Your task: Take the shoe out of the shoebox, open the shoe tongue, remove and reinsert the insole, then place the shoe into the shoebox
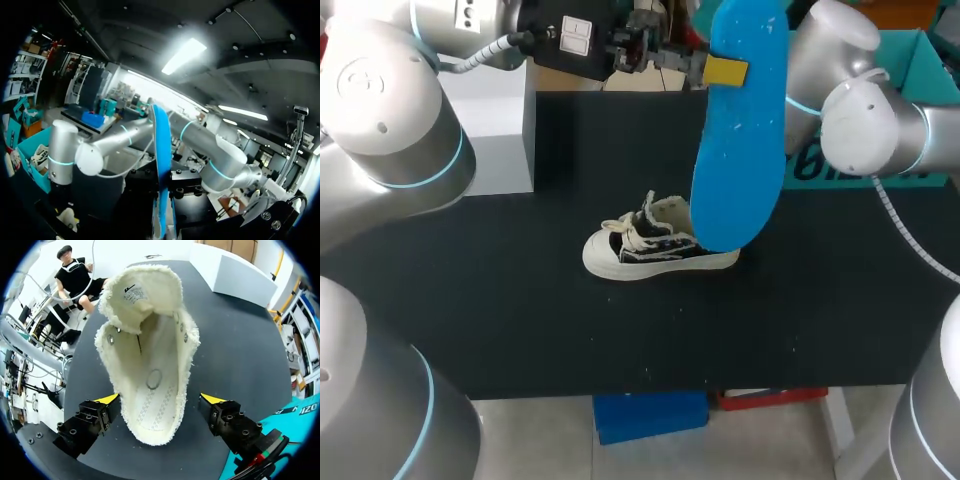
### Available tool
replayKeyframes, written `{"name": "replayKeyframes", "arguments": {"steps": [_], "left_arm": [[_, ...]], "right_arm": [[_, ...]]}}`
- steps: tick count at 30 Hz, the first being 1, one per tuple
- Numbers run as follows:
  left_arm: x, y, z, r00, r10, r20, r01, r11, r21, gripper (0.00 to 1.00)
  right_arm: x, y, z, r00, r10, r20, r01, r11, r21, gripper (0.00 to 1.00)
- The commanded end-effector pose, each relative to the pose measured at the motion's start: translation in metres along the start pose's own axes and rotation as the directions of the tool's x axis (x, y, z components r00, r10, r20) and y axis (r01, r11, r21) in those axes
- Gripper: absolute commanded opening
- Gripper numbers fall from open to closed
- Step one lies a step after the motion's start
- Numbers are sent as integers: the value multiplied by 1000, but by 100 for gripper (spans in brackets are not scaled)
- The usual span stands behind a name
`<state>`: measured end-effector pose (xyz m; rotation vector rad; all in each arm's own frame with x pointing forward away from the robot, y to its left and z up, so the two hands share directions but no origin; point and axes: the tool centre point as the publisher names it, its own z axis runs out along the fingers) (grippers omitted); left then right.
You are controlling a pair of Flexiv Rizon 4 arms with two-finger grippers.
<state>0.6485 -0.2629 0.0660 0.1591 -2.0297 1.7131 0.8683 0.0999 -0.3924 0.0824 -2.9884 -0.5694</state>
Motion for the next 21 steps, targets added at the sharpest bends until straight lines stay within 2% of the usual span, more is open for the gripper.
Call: {"name": "replayKeyframes", "arguments": {"steps": [1,21], "left_arm": [[0,1,2,1000,0,3,0,1000,3,0],[0,1,2,1000,0,3,0,1000,3,0]], "right_arm": [[3,6,2,1000,-15,-5,15,995,103,100],[11,11,22,999,-42,30,36,985,171,100]]}}
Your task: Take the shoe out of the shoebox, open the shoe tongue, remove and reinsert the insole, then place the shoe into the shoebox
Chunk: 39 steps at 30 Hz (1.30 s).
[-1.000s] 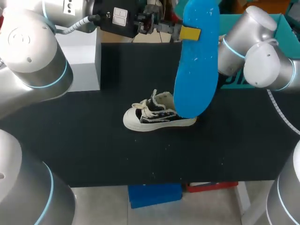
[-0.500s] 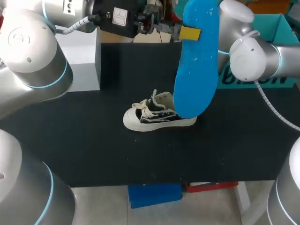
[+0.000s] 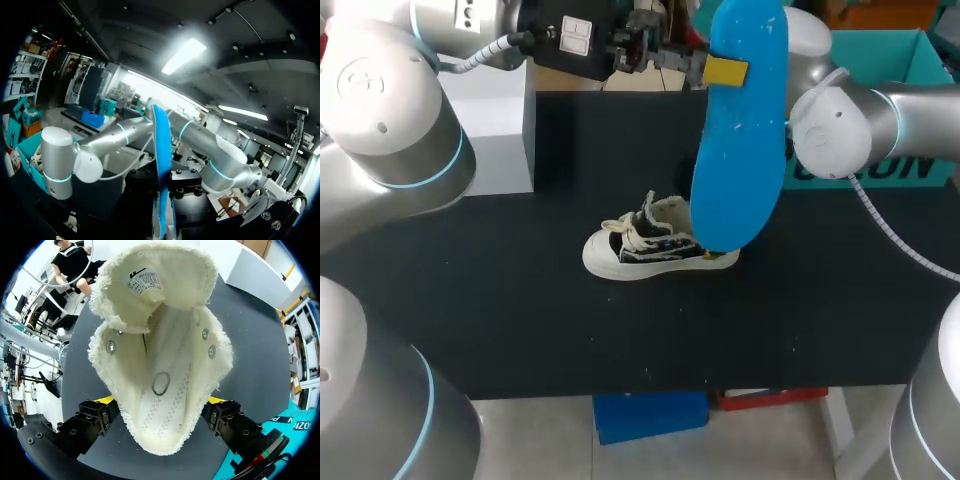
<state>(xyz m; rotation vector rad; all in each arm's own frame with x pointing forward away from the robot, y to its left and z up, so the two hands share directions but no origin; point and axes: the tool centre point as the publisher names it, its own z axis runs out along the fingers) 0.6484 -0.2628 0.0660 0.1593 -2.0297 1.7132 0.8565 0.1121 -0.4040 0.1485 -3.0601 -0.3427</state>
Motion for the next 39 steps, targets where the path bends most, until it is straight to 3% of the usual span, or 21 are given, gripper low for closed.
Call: {"name": "replayKeyframes", "arguments": {"steps": [1,13,20,26,31,35,39], "left_arm": [[0,1,2,1000,0,3,0,1000,2,0],[0,1,2,1000,0,3,0,1000,2,0],[0,1,2,1000,0,3,0,1000,2,0],[0,1,2,1000,0,3,0,1000,2,0],[0,1,2,1000,0,3,0,1000,2,0],[0,1,2,1000,0,3,0,1000,2,0],[0,1,2,1000,0,3,0,1000,2,0]], "right_arm": [[1,4,6,1000,2,6,-2,1000,17,100],[3,3,10,1000,3,-10,-2,999,45,100],[3,4,7,1000,-24,6,24,1000,7,100],[4,-1,2,996,-69,63,77,988,-135,100],[2,-6,0,994,-93,65,104,974,-203,100],[-1,-11,0,990,-115,86,138,924,-357,100],[-4,-14,5,988,-129,85,153,894,-421,100]]}}
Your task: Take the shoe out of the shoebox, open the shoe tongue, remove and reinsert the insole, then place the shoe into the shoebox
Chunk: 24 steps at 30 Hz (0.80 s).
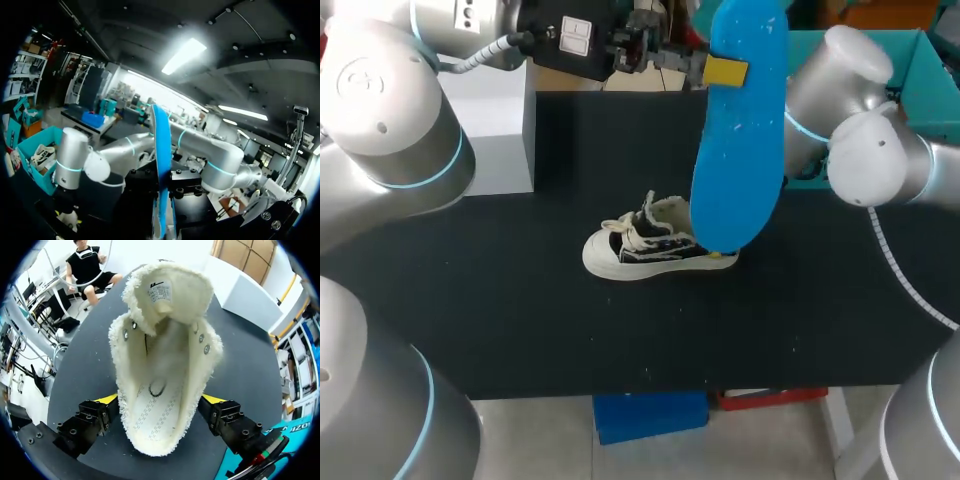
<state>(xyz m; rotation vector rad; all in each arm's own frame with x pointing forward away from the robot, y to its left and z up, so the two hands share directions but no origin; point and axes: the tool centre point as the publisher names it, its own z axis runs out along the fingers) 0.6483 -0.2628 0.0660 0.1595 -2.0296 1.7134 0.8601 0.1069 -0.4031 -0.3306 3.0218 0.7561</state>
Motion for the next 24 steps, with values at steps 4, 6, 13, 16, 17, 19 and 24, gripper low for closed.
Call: {"name": "replayKeyframes", "arguments": {"steps": [4,6,13,16,17,19,24], "left_arm": [[0,1,2,1000,0,3,0,1000,2,0],[0,1,2,1000,0,3,0,1000,2,0],[0,1,2,1000,0,3,0,1000,2,0],[0,1,2,1000,0,3,0,1000,2,0],[0,1,2,1000,0,3,0,1000,2,0],[0,1,2,1000,0,3,0,1000,2,0],[0,1,2,1000,0,3,0,1000,2,0]], "right_arm": [[0,-17,8,1000,4,17,1,963,-268,100],[-1,-19,9,1000,7,19,-1,956,-293,100],[-4,-26,13,1000,22,9,-17,924,-382,100],[-4,-28,15,1000,17,-7,-18,915,-402,100],[-4,-29,16,1000,14,-14,-18,911,-411,100],[-4,-29,17,1000,10,-12,-14,898,-439,100],[-4,-31,20,999,24,-32,-36,891,-453,100]]}}
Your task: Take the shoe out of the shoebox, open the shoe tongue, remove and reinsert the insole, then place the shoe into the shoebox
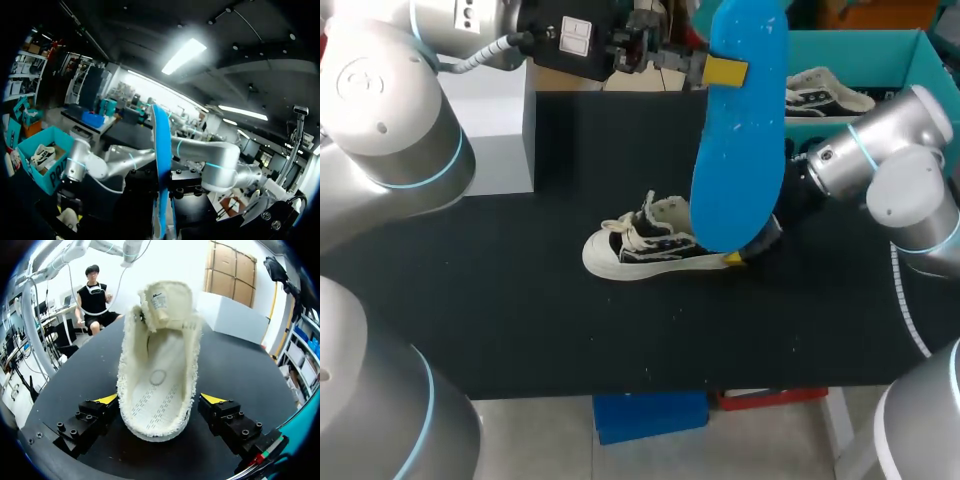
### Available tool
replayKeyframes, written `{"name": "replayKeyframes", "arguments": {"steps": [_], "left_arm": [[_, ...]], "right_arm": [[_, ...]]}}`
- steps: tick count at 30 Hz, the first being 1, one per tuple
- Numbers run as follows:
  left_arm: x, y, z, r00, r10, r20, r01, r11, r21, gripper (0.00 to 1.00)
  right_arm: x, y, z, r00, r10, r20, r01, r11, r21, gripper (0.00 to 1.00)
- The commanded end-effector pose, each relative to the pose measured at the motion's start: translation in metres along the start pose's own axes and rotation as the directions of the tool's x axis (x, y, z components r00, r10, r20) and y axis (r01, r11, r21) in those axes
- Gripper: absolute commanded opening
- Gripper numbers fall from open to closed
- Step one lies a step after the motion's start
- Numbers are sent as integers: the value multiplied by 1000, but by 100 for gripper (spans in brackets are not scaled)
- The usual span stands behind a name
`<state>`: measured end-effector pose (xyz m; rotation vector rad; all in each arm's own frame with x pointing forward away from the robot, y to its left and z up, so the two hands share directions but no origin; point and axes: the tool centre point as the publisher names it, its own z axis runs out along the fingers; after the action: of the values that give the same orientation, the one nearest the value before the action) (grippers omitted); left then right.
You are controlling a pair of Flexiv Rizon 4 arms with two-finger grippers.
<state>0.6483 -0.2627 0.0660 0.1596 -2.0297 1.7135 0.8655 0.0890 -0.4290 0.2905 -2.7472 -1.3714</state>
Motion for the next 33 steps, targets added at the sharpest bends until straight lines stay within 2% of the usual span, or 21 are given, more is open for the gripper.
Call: {"name": "replayKeyframes", "arguments": {"steps": [1,13,19,22,29,33], "left_arm": [[0,1,2,1000,0,2,0,1000,2,0],[0,1,2,1000,0,2,0,1000,2,0],[0,1,2,1000,0,2,0,1000,2,0],[0,1,2,1000,0,2,0,1000,2,0],[0,1,2,1000,0,2,0,1000,2,0],[0,1,2,1000,0,2,0,1000,2,0]], "right_arm": [[-3,-5,4,1000,15,-13,-15,999,-35,100],[-5,-9,11,998,46,-31,-47,997,-55,100],[-5,-7,7,998,51,-20,-52,998,-35,100],[-4,-5,3,998,65,-19,-64,998,10,100],[-3,6,-13,992,120,-44,-109,974,201,100],[-5,15,-22,988,144,-52,-120,939,324,100]]}}
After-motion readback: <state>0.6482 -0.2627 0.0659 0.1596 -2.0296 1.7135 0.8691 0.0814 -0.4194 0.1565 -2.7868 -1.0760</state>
